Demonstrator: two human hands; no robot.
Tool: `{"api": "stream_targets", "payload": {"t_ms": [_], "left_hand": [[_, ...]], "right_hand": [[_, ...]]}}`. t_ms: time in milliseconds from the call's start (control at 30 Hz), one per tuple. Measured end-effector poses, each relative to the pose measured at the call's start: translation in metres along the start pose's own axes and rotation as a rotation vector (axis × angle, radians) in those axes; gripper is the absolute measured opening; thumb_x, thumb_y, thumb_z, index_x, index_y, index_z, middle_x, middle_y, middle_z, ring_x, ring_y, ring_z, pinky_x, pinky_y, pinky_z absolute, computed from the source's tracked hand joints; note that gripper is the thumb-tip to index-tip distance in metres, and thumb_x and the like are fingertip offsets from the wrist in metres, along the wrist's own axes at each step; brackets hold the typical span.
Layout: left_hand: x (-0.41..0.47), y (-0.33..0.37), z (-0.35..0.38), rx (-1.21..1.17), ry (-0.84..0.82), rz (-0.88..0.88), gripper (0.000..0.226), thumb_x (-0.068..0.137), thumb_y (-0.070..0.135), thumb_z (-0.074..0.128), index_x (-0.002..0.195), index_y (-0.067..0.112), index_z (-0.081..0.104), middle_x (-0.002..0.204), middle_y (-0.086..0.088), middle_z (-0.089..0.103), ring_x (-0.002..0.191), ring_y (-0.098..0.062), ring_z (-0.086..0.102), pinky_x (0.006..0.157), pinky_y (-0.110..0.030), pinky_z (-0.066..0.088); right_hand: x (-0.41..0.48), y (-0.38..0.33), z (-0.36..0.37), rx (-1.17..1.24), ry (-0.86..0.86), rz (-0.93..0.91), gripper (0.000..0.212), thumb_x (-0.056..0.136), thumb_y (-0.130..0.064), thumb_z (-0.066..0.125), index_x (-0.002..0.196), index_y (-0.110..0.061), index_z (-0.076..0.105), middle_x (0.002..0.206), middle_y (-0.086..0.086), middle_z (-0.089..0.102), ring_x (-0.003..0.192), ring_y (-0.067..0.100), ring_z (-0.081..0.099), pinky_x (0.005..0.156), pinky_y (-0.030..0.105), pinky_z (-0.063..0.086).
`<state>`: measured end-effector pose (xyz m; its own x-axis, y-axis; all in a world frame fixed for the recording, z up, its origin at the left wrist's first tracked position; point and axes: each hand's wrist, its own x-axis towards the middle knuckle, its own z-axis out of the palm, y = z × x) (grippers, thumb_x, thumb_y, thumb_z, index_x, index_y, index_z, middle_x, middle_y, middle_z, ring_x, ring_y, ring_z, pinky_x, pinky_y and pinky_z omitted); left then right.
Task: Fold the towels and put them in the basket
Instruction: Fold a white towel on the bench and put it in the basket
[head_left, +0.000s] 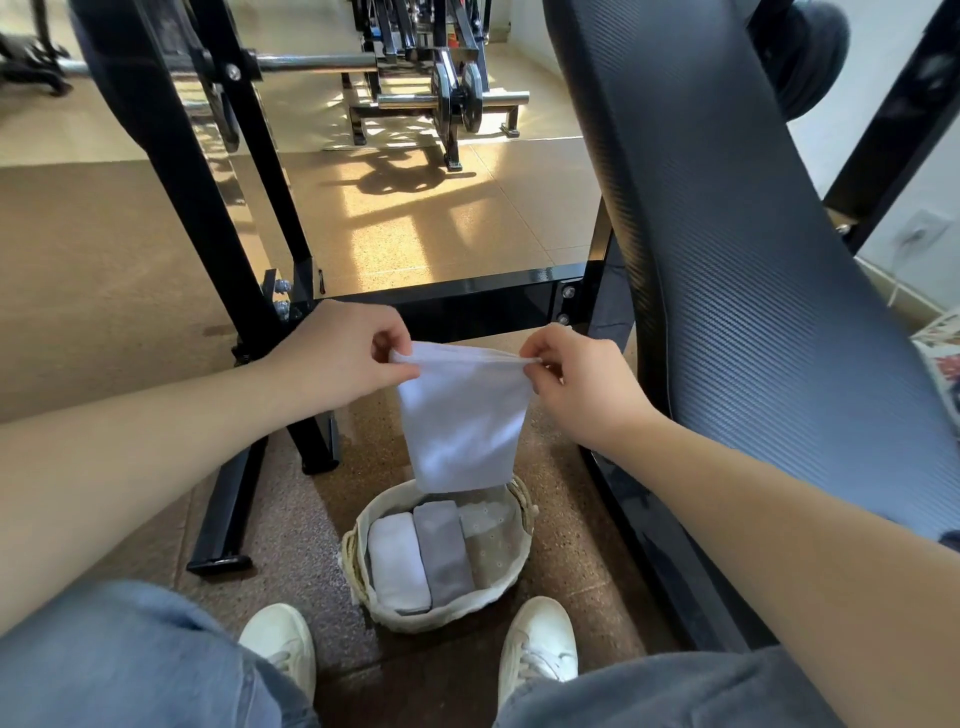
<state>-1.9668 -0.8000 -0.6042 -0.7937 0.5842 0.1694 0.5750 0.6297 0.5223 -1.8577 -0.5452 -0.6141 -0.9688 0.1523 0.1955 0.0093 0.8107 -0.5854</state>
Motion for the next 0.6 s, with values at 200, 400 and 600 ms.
{"api": "stream_targets", "payload": {"t_ms": [200,400,600], "left_hand": [[0.002,0.000,0.005,-0.095,-0.132,-0.096,0.019,0.100,0.032,0.062,0.118,0.030,0.066,0.108,0.008,0.067,0.081,-0.008,0.072,0.084,-0.037,0.059],[-0.001,0.013,0.013,-0.825,-0.215,-0.406,0.024,0.106,0.032,0.048,0.125,0.019,0.058,0.125,0.001,0.068,0.105,-0.017,0.072,0.079,-0.042,0.063],[0.003,0.011,0.015,-0.880,-0.134,-0.492,0.035,0.097,0.012,0.066,0.128,0.013,0.049,0.120,-0.018,0.068,0.099,-0.023,0.075,0.075,-0.029,0.062]], "right_hand": [[0.004,0.003,0.005,0.181,-0.053,0.148,0.004,0.101,-0.026,0.054,0.103,-0.028,0.057,0.099,-0.006,0.064,0.086,0.013,0.063,0.066,0.028,0.054],[0.007,-0.005,0.008,0.780,-0.133,0.390,0.002,0.104,-0.023,0.052,0.104,-0.021,0.050,0.124,0.013,0.048,0.111,0.031,0.059,0.072,0.045,0.064],[0.009,-0.003,0.003,0.921,-0.117,0.461,0.040,0.092,-0.003,0.071,0.123,-0.016,0.048,0.119,0.020,0.061,0.102,0.033,0.070,0.073,0.036,0.064]]}}
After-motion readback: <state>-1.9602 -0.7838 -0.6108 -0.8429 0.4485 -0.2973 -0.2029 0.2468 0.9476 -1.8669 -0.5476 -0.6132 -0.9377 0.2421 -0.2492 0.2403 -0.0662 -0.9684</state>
